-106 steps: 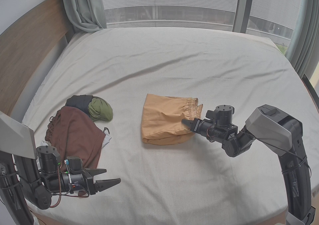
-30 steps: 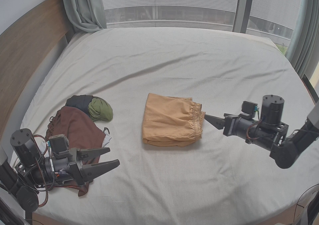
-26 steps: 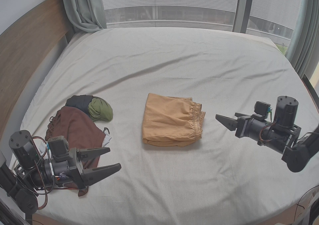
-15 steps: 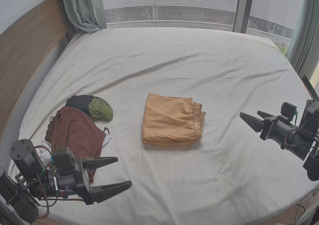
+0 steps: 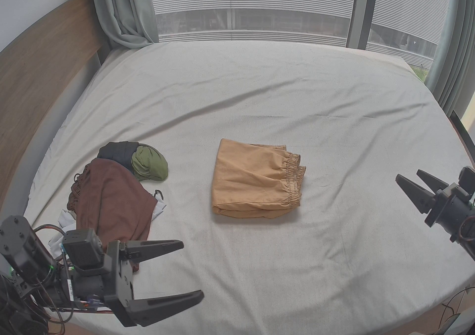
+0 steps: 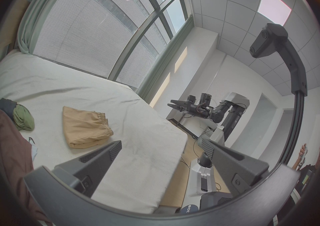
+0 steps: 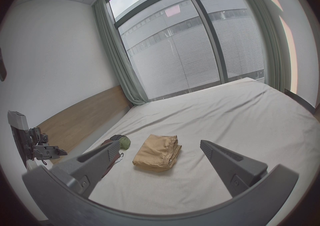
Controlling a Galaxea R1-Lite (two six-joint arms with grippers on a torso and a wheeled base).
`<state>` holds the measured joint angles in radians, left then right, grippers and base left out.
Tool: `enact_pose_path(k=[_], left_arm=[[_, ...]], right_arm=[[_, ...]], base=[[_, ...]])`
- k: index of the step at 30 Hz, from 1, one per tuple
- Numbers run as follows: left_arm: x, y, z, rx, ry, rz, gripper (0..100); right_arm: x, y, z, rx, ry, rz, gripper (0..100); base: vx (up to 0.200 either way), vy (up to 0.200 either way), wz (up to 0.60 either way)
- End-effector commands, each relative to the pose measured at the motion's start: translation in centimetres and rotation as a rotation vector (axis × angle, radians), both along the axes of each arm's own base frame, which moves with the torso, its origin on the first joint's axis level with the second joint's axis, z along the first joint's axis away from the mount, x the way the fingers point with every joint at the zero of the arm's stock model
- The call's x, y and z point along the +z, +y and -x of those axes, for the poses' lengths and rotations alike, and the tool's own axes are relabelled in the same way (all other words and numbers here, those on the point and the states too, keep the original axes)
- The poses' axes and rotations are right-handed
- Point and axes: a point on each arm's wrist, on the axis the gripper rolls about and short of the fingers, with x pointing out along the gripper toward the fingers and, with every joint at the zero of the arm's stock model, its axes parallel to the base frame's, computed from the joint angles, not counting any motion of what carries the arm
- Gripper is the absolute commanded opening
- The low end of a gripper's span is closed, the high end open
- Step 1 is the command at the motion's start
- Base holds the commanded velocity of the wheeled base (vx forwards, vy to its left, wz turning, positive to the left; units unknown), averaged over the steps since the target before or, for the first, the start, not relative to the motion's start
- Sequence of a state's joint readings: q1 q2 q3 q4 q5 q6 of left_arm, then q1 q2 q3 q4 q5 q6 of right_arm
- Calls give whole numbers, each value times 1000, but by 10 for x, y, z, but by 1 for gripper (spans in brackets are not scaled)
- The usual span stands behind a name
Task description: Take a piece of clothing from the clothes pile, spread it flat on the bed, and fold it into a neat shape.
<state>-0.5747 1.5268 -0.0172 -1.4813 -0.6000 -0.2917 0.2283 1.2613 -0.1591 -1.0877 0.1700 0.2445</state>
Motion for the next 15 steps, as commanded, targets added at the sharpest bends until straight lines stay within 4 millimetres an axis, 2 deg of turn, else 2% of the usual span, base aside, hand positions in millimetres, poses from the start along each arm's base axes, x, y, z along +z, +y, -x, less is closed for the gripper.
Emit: enact_pose_path(k=[1,4,9,12,15], left_arm=[[23,23,32,90,-80,64,100],[28,39,49,180,-72,80,100],[24,72,76,385,-72,72,100],[21,80,90,451,-72,75,100],[13,88,107,527,-77,73,100]], right_arm=[[11,-14,42,-38,-138,-27,100],[11,-20,58,-68,-192,-25,100],[5,-28,84,-116,-259,-21,100],[2,-30,98,-125,-267,-21,100],[-7,-33,120,-153,-272,-16,100]], base=[[0,0,0],[0,0,0],[0,0,0],[0,0,0],[0,0,0]])
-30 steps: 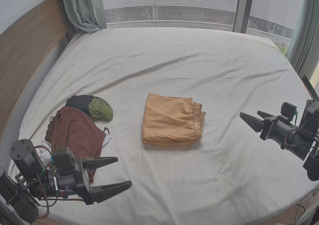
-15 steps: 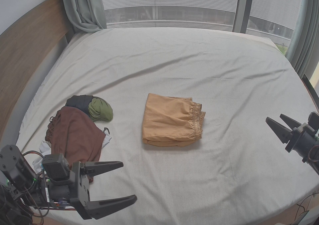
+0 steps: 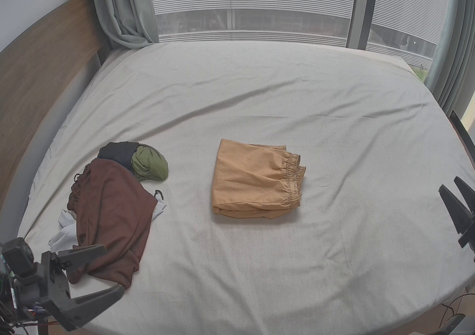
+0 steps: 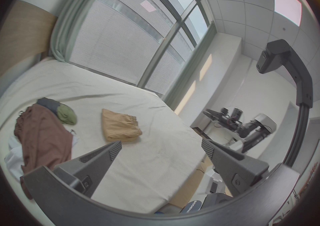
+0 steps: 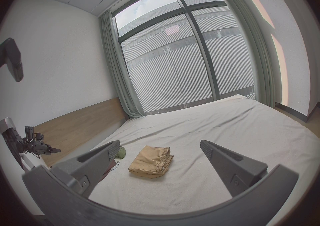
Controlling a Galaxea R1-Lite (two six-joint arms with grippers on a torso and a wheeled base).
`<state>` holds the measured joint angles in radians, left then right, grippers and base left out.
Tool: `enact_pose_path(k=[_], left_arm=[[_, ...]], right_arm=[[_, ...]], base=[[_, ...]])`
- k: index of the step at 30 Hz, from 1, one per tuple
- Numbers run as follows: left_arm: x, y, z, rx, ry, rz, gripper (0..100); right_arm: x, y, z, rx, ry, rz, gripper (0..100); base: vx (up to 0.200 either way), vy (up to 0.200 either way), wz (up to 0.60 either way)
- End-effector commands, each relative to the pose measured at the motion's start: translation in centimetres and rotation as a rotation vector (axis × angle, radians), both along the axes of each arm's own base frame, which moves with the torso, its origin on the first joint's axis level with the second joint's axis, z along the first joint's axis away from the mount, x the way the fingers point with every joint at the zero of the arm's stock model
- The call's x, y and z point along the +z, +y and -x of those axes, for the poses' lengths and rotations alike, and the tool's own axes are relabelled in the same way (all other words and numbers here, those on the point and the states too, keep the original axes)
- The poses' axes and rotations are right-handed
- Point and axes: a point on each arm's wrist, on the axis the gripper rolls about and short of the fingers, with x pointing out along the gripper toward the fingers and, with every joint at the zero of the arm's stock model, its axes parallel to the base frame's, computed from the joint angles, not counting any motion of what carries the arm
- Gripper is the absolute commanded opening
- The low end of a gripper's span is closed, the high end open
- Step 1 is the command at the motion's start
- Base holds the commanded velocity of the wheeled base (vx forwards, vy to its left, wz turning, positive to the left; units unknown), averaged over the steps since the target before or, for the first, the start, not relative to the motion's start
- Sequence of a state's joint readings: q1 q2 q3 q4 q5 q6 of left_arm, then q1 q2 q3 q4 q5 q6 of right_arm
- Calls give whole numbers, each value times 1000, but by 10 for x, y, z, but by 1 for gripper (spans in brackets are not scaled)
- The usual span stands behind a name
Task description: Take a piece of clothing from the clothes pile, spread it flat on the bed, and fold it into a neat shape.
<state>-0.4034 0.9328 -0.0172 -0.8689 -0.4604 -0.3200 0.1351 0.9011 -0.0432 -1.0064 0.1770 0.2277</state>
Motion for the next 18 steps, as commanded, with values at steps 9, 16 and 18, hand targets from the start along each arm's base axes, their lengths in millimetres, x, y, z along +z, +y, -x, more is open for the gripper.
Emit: enact_pose_path(k=[9,16,18], left_arm=[[-26,35,80,263,-148,52,100],[-52,35,96,365,-145,-17,100],[-53,34,97,390,-156,-24,100]], right_arm=[[-45,-10,91,-20,-35,16,100],[-82,-13,100,-113,131,159,100],[-82,-16,100,-228,139,162,100]], base=[[0,0,0],[0,0,0],[0,0,0]])
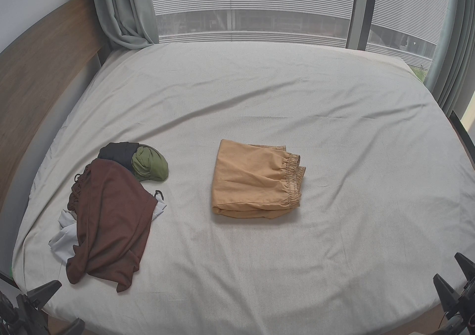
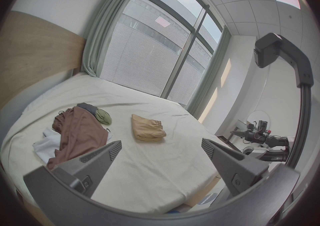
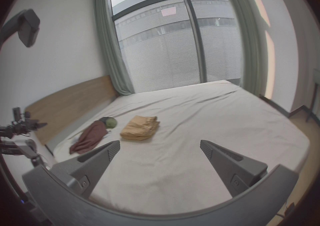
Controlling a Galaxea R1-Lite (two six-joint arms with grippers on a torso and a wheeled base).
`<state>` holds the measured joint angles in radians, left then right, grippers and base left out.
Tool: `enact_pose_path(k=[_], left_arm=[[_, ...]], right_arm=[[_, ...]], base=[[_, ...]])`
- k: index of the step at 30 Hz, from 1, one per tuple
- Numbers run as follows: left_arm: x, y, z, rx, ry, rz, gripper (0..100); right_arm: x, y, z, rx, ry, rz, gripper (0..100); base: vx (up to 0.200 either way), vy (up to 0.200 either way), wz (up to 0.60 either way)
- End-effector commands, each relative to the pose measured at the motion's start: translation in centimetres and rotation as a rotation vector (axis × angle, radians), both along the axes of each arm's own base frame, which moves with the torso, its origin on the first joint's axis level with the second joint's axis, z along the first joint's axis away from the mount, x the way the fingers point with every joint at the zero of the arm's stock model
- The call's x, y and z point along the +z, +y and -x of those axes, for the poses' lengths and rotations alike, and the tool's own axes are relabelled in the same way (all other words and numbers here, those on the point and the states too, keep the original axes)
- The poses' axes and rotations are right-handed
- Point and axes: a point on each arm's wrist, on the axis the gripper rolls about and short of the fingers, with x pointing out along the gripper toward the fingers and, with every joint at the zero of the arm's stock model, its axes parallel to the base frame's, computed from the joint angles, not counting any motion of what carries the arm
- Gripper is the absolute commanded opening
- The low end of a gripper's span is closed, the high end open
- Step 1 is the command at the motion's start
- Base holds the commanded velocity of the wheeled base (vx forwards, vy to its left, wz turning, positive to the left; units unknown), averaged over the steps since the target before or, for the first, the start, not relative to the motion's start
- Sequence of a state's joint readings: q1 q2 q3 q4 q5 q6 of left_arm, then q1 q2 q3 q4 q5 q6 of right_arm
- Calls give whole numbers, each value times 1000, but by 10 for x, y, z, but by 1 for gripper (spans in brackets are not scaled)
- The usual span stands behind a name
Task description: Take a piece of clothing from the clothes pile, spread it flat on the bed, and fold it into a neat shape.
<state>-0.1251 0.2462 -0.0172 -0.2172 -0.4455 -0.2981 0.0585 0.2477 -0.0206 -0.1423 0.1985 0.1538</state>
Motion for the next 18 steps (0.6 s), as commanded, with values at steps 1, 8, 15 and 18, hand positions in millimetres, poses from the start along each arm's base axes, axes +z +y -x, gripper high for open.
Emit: enact_pose_path(k=[1,8,15,18], left_arm=[[-18,0,18,112,-108,-32,100],[-22,1,20,199,-140,-88,100],[-22,5,19,387,-142,-120,100],[-22,7,19,469,-138,-126,100]], right_arm=[[-14,-5,12,-191,-72,90,100],[-17,-5,20,-339,-125,142,100],[-17,-6,20,-334,-138,127,100],[-17,-6,20,-335,-137,131,100]], base=[[0,0,0],[0,0,0],[0,0,0],[0,0,0]])
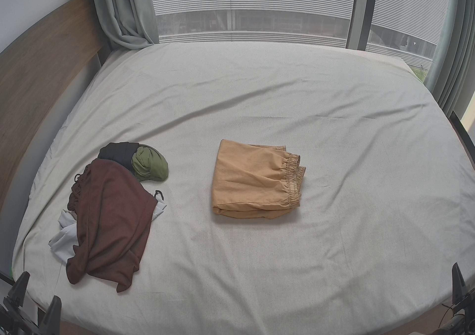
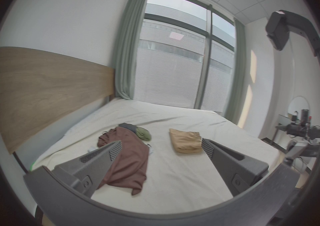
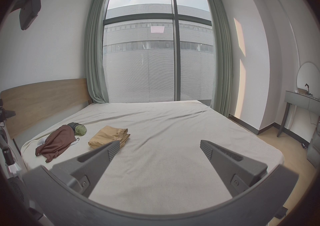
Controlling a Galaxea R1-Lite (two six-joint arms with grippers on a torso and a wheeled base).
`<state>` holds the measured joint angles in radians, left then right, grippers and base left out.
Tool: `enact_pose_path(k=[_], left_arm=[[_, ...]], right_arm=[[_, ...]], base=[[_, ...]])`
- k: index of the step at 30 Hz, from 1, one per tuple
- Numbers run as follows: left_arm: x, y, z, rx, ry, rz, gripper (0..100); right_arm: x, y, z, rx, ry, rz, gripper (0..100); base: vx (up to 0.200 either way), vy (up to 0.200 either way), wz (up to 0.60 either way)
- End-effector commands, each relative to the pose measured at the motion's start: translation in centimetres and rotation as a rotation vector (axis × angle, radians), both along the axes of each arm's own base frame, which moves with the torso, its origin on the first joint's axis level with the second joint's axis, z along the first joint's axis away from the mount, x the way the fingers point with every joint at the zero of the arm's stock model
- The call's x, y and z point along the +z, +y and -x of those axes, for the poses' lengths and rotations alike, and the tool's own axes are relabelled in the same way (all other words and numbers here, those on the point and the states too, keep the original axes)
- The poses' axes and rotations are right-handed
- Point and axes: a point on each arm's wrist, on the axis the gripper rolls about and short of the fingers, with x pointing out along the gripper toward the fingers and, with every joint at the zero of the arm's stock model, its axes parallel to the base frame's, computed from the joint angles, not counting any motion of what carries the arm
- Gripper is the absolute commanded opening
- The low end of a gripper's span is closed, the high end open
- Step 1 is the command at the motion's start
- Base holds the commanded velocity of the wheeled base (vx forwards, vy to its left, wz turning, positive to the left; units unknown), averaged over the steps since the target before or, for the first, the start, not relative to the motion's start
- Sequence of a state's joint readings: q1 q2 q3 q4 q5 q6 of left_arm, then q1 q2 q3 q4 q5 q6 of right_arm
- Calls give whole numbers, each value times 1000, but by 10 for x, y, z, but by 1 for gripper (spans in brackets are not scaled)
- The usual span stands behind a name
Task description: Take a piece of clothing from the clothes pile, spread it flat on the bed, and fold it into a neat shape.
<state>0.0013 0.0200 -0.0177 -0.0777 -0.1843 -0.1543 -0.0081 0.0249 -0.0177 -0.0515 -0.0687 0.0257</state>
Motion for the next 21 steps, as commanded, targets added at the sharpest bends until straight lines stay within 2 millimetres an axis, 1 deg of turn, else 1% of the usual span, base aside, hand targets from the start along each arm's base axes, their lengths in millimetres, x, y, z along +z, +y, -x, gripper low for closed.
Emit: enact_pose_path(k=[1,5,10,11,12,14,21], left_arm=[[-5,2,0,96,-4,-4,100],[-7,3,0,164,7,-97,100],[-8,3,0,157,7,-110,100],[-11,4,-1,171,37,-141,100],[-13,4,-1,180,66,-151,100],[-14,4,0,187,83,-153,100],[-13,4,-1,186,60,-133,100]], right_arm=[[-4,0,0,-3,0,4,100],[-4,1,0,25,-8,16,100],[-4,1,0,30,-9,8,100],[-11,1,0,26,57,4,100],[-13,1,0,28,78,7,100],[-11,1,0,29,59,7,100],[-10,1,0,50,50,29,100]], base=[[0,0,0],[0,0,0],[0,0,0],[0,0,0],[0,0,0],[0,0,0],[0,0,0]])
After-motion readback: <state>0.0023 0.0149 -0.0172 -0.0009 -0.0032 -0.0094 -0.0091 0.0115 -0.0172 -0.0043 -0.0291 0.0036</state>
